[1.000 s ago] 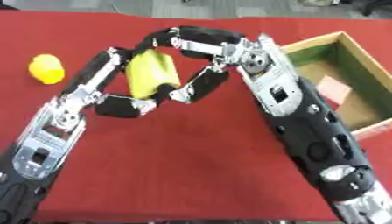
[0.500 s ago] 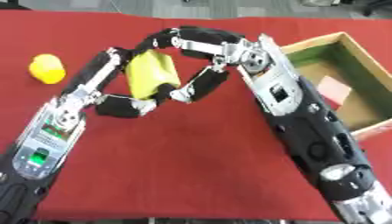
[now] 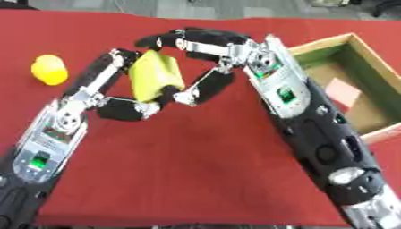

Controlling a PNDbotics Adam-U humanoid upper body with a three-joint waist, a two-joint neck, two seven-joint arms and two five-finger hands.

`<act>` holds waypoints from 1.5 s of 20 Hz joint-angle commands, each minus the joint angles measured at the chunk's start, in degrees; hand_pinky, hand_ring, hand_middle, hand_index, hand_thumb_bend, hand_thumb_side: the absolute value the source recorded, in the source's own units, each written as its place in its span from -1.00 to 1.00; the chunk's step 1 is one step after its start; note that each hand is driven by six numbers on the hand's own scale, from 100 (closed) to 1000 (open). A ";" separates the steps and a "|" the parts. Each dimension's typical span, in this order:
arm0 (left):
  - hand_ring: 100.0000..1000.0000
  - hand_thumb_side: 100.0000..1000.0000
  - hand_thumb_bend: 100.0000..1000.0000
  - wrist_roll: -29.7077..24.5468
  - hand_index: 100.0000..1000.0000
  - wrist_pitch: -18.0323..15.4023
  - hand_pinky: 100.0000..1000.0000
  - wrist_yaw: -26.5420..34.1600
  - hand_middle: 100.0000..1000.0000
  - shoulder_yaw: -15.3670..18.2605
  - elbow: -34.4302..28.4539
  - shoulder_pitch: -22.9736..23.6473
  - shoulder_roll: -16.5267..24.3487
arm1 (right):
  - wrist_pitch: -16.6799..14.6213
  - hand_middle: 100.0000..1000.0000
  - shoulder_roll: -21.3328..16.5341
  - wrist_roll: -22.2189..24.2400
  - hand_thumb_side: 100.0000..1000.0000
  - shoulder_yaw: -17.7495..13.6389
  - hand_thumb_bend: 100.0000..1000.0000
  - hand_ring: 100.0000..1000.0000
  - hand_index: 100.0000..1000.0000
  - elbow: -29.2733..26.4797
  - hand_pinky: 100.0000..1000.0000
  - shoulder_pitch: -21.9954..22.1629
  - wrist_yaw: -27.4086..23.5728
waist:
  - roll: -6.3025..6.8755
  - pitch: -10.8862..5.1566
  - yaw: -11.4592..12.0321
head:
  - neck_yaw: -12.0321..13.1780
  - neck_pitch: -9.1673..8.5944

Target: Pick up the objects with one hand, pass them to the other hand, and then place them into the box on the other side of the table.

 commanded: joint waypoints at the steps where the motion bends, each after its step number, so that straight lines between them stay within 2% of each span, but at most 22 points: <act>1: -0.08 -0.75 -1.00 0.41 -0.02 -0.95 0.19 0.17 -0.20 0.23 -4.34 -2.04 -0.39 | 0.22 0.40 -0.80 1.46 -0.73 0.98 -1.00 1.00 1.00 0.76 1.00 0.15 0.83 | 0.11 -0.76 0.04 | -0.34 -0.24; 12: -0.07 -0.81 -1.00 0.59 -0.02 -2.09 0.19 -1.30 -0.19 0.10 -5.34 -2.18 -0.36 | 0.21 0.47 -0.67 4.06 -0.52 0.92 -1.00 1.00 1.00 1.56 1.00 0.18 1.68 | 0.16 -0.69 0.08 | -0.77 -1.26; 16: -0.08 -0.81 -1.00 0.66 -0.02 -2.33 0.19 -1.32 -0.19 0.12 -5.67 -2.20 -0.44 | 0.16 0.48 -0.61 4.81 -0.44 0.96 -1.00 1.00 1.00 1.74 1.00 0.23 2.01 | 0.14 -0.71 0.04 | -0.81 -0.97; 30: -0.08 -0.78 -1.00 2.46 -0.02 -1.77 0.19 -1.23 -0.20 0.58 -5.81 -2.09 -0.58 | -1.00 0.54 -0.70 7.06 -0.37 1.30 -0.98 1.00 1.00 1.44 1.00 0.50 2.90 | -0.09 -0.60 0.04 | -0.59 -0.66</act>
